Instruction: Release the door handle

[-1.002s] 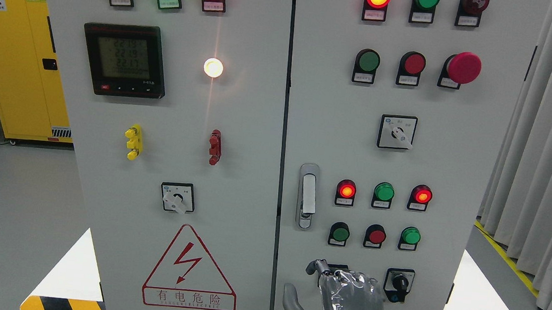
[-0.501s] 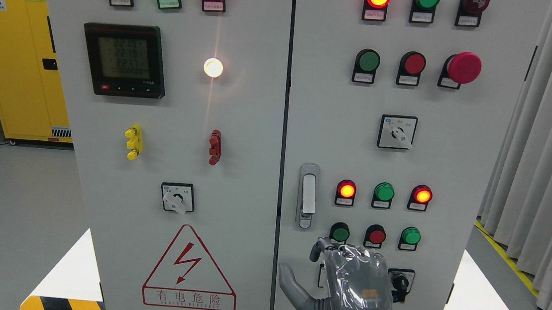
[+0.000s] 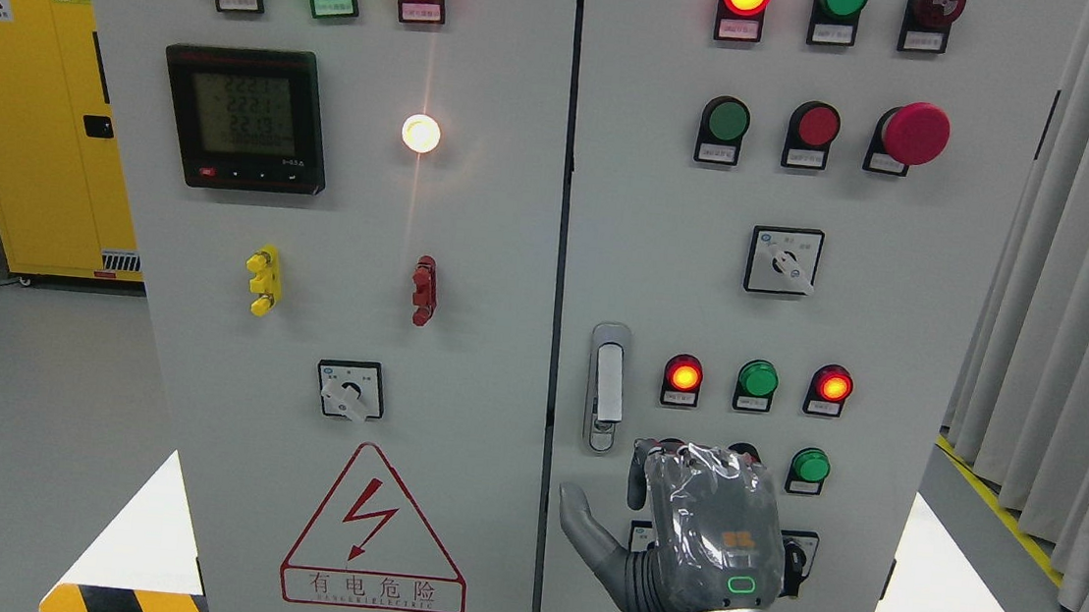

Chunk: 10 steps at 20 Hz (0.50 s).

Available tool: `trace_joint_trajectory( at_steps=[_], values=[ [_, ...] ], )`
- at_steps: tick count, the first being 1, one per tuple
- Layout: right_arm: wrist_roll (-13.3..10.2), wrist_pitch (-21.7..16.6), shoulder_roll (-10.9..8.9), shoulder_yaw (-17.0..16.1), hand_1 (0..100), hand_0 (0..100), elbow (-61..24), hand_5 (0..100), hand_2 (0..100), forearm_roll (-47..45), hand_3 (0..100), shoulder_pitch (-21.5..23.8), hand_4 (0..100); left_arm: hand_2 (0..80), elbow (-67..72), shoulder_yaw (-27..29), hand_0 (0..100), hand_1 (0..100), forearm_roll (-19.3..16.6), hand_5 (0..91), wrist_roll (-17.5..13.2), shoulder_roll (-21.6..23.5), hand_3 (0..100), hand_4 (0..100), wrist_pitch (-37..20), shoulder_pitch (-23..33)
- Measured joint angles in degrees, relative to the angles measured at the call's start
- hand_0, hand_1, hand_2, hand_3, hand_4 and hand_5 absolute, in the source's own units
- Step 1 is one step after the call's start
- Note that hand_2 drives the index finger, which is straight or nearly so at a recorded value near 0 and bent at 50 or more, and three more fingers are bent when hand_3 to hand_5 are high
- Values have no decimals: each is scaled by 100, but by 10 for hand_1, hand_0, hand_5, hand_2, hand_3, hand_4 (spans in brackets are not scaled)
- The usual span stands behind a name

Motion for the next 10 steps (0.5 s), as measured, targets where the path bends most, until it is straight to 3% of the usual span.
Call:
trace_joint_trajectory(
  at_steps=[10],
  values=[
    [16,289,15,5,185,259,325,1000,1000,33,1000,-395,1000,0,0,0,120,556,0,0,0,0,0,0,0,0]
  ],
)
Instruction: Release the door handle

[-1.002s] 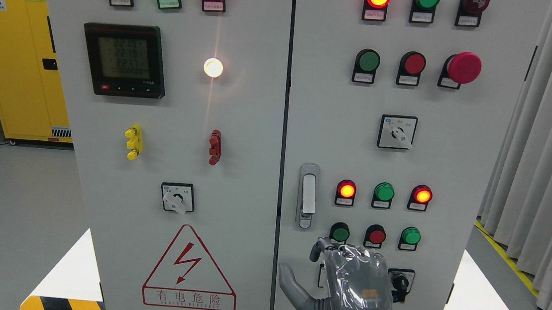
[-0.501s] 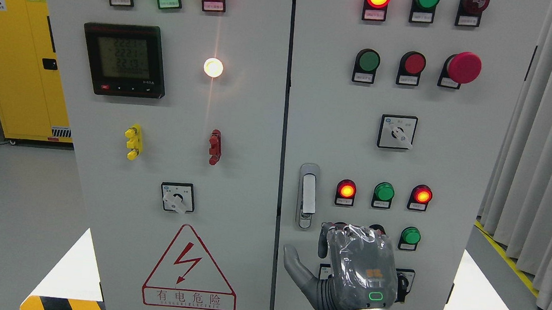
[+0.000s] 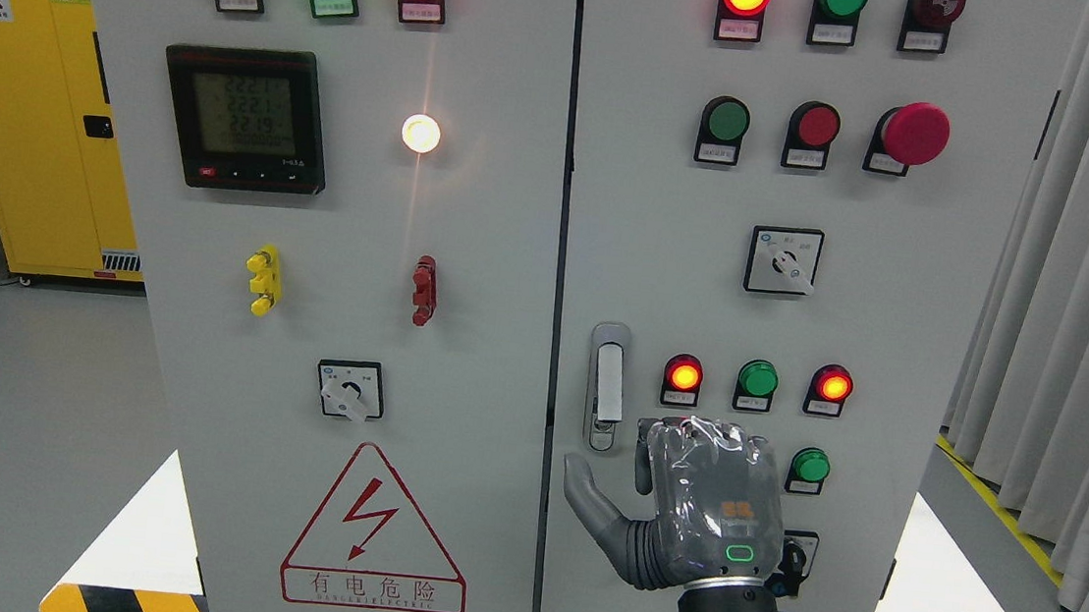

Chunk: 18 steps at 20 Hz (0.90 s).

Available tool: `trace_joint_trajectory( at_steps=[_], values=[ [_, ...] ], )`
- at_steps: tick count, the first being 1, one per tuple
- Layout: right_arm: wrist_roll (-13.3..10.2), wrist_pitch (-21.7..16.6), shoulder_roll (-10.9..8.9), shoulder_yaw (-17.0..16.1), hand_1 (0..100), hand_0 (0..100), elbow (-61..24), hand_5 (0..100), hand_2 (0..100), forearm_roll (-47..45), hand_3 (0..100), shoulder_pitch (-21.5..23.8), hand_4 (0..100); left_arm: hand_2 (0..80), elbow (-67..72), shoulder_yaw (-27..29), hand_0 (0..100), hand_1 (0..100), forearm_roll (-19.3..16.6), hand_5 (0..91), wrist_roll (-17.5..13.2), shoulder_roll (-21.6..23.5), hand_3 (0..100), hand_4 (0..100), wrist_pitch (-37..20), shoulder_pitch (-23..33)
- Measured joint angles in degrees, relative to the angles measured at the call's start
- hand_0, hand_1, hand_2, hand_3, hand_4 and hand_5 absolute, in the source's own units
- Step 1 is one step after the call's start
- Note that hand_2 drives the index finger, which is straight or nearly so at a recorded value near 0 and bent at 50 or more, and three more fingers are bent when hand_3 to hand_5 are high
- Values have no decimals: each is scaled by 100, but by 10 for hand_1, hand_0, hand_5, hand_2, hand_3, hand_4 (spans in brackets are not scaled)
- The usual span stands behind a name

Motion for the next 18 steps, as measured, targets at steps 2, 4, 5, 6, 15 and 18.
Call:
trace_joint_trajectory(
  at_steps=[2,4,5,6,15,18],
  values=[
    [0,41,7,2,186,259,65,1000,1000,1,1000,-67,1000,0,0,0,120,556,0,0,0,0,0,0,0,0],
    [0,62,12,4,191,259,119,1000,1000,1,1000,-133,1000,0,0,0,120,556,0,0,0,0,0,0,0,0],
    [0,73,15,5,192,259,146,1000,1000,1,1000,-165,1000,0,0,0,120,556,0,0,0,0,0,0,0,0],
    [2,76,18,5,195,258,173,1000,1000,1,1000,-202,1000,0,0,0,120,556,0,0,0,0,0,0,0,0],
    [9,97,32,8,211,253,367,1000,1000,4,1000,-392,1000,0,0,0,120,556,0,0,0,0,0,0,0,0],
    [9,140,34,4,222,260,415,1000,1000,7,1000,-451,1000,0,0,0,120,556,0,0,0,0,0,0,0,0]
  ],
)
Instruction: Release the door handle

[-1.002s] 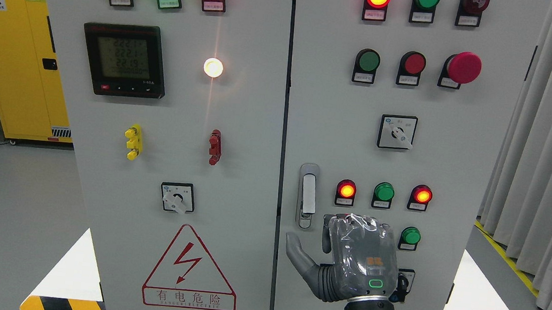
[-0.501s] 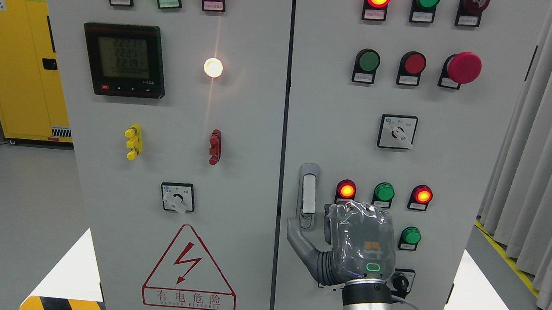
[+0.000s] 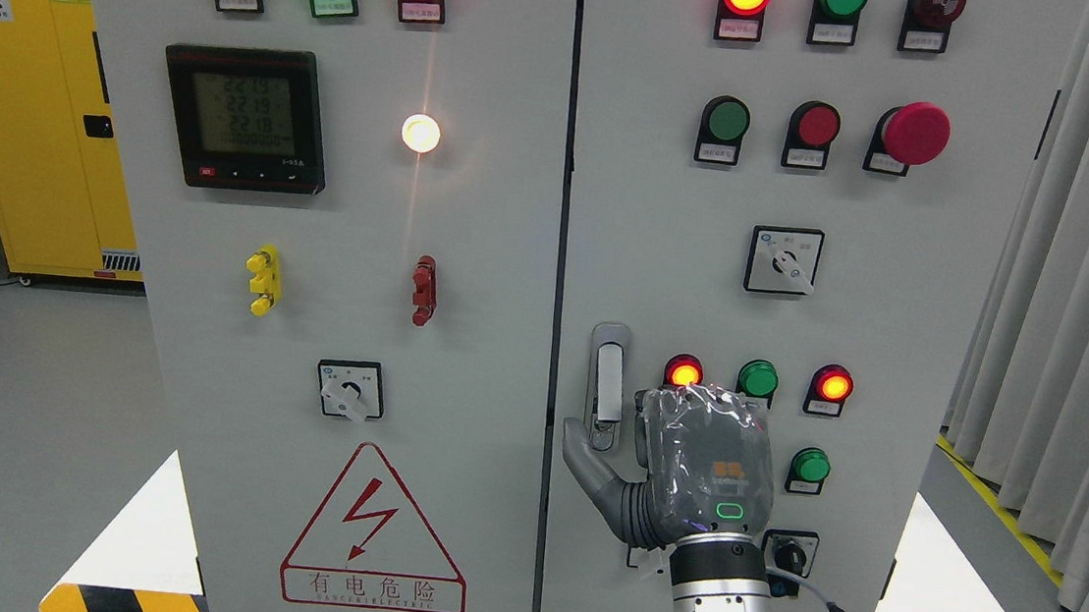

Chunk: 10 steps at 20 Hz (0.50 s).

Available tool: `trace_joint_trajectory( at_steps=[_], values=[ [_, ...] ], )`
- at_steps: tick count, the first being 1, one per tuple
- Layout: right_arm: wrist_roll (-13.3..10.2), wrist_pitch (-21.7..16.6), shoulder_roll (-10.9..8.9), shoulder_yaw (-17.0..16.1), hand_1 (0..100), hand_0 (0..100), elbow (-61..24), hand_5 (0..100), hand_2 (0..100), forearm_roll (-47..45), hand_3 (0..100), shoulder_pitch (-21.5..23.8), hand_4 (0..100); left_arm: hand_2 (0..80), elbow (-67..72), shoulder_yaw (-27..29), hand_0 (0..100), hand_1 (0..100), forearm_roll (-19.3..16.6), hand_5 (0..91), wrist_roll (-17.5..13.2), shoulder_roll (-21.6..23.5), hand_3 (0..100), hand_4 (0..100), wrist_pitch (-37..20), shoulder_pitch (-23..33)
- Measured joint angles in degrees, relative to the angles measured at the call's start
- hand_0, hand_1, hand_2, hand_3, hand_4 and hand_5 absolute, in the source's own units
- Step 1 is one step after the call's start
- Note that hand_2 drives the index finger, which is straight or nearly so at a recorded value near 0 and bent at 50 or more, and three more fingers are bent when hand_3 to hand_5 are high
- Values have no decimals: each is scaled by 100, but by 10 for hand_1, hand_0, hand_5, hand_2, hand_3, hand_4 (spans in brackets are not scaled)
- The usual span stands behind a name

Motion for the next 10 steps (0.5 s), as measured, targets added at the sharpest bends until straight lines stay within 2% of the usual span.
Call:
trace_joint_trajectory(
  at_steps=[10],
  values=[
    [0,34,6,-6,239,289,104,1000,1000,-1,1000,-112,1000,0,0,0,120,556,0,0,0,0,0,0,0,0]
  ],
)
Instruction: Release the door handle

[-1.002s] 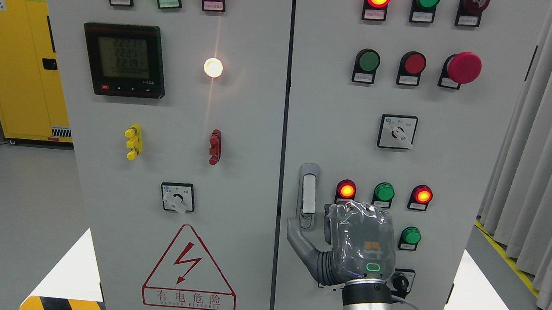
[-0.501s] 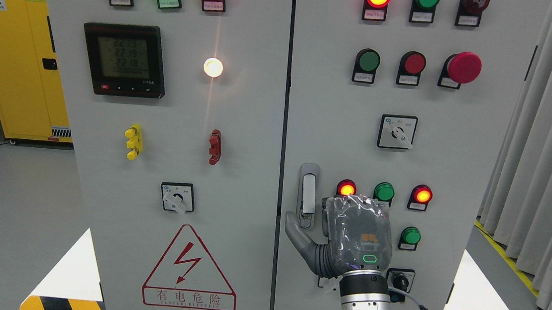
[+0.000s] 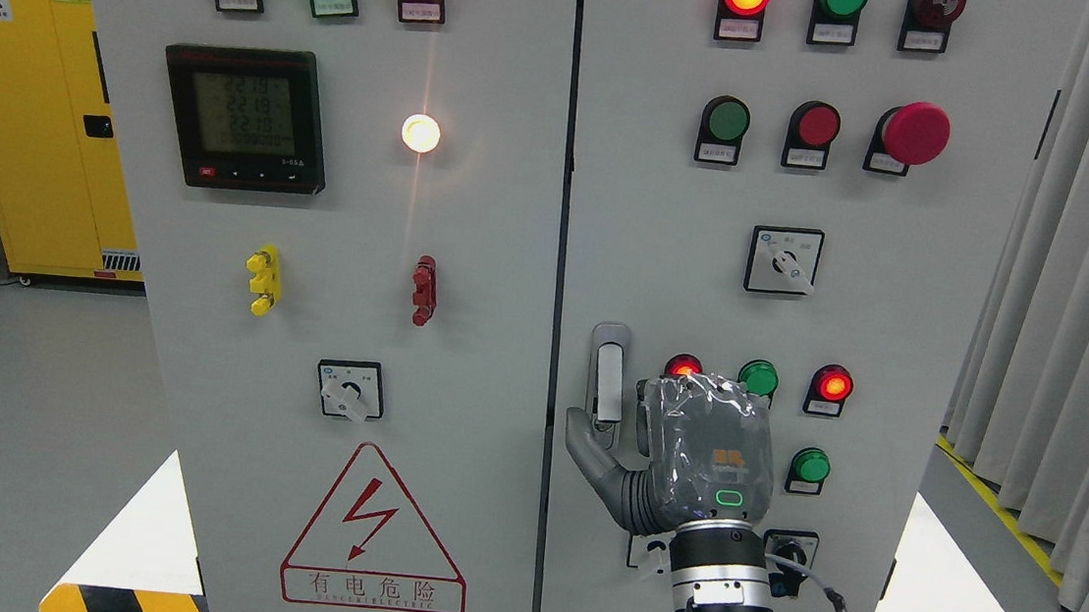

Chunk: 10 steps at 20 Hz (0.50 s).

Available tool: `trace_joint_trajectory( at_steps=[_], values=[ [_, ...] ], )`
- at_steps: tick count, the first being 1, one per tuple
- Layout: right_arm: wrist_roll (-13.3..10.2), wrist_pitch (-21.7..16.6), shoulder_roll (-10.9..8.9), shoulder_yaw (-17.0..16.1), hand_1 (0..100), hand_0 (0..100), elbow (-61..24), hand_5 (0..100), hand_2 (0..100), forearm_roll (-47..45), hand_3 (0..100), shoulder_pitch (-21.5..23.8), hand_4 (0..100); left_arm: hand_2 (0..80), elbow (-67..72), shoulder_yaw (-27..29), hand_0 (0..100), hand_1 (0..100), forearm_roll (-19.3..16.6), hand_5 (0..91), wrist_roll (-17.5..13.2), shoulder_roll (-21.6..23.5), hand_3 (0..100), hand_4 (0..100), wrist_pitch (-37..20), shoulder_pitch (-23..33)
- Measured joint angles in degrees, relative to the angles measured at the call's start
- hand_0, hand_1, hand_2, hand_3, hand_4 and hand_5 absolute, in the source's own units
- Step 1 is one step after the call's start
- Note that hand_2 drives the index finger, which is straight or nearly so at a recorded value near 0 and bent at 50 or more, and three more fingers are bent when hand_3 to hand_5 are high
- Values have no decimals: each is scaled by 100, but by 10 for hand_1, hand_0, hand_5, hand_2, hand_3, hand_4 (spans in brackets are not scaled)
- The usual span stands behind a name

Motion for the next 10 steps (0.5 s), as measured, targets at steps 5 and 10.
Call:
trace_joint_trajectory(
  at_steps=[5,10],
  values=[
    [0,2,1,0,248,345,26,1000,1000,-1,1000,-16,1000,0,0,0,120,556,0,0,0,0,0,0,0,0],
    [0,13,2,-3,256,378,40,1000,1000,-3,1000,-17,1000,0,0,0,120,556,0,0,0,0,0,0,0,0]
  ],
)
